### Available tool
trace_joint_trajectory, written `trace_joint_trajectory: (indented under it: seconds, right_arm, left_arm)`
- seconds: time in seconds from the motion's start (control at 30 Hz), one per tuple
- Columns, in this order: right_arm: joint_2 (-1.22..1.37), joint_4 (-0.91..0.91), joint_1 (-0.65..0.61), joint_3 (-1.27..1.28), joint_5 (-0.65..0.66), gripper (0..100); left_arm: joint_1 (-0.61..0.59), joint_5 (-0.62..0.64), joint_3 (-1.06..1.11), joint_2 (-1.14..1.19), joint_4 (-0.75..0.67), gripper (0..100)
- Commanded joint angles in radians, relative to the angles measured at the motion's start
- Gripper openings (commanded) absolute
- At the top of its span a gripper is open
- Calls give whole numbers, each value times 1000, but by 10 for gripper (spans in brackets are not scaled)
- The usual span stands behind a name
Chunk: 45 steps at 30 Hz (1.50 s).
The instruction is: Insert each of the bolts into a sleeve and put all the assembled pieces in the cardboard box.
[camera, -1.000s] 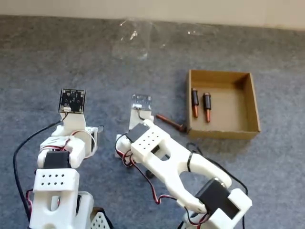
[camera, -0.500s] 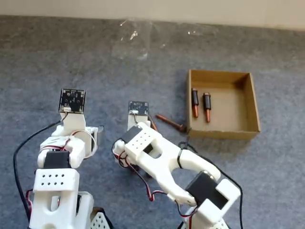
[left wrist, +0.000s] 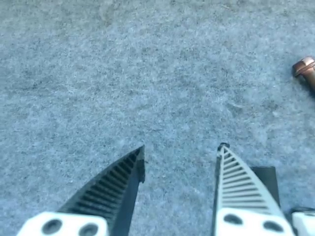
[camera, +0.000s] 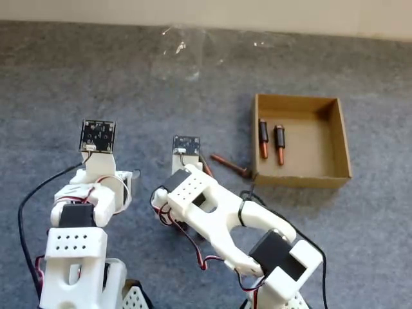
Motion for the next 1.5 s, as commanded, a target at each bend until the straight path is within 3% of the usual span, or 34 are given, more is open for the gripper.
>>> trace_joint_trajectory:
  seconds: [0.0,0.1,0.2,0.5,0.9,1.2,1.33,1.47]
  right_arm:
    - [8,-15,8,-7,-2,123]
    - [8,-15,8,-5,0,98]
    - [8,-15,39,-5,31,5]
    - [7,-15,165,-5,336,5]
    - [-22,76,165,-45,804,4]
    - [-328,199,171,-113,893,4]
    - [-499,292,234,-148,1011,4]
    - [-668,325,311,-142,1023,4]
  left_arm:
    - [-10,-9,-15,-2,-17,220]
    - [-10,-9,-15,-2,-17,220]
    - [-10,-9,-15,-2,-17,220]
    - [-10,-9,-15,-2,-18,220]
    - [-8,-9,-15,-2,-18,220]
    - [-8,-9,-15,-2,-17,220]
    - [-8,-9,-15,-2,-17,220]
    - [-8,-9,-16,-2,-17,220]
